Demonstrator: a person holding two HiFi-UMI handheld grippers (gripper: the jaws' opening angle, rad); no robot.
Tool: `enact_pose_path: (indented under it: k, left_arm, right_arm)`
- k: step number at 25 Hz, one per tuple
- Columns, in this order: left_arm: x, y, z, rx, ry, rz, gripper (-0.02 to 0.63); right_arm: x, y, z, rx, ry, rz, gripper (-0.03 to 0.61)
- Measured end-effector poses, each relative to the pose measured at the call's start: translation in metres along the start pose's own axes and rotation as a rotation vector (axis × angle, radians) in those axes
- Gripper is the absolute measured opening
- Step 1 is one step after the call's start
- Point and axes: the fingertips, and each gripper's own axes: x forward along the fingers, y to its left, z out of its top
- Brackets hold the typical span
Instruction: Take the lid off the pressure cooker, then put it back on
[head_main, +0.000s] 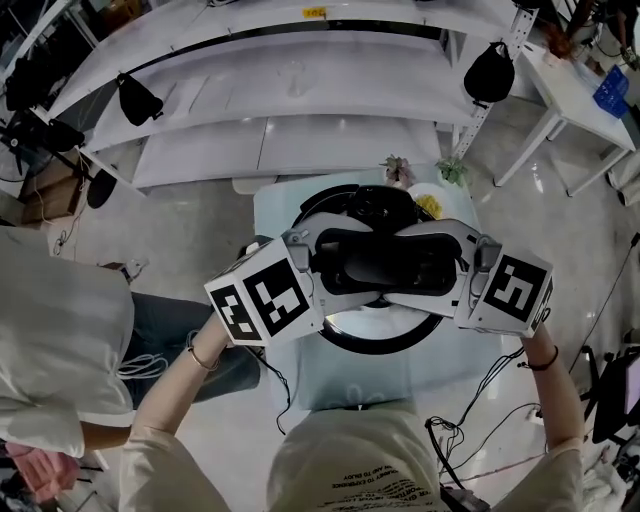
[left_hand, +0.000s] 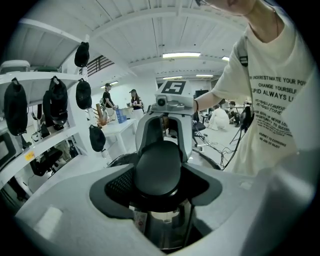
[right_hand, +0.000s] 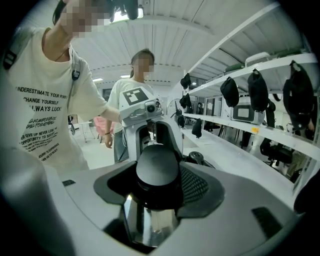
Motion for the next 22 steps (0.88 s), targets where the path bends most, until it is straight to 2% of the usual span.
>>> enact_pose_path:
  k: [11,22]
  left_arm:
    - [0.04,-0.037,0.036,0.047,0.007,-0.059,0.293]
    - [0.098,-0.086,0.07,0.043,0.02,-0.092,0.293]
  right_arm:
    - [-0.055,0.027,-0.023,0.029,-0.005,-0.064,0.27]
    - [-0.118,0.062,-0.065,0.048,0.01,-0.076,0.27]
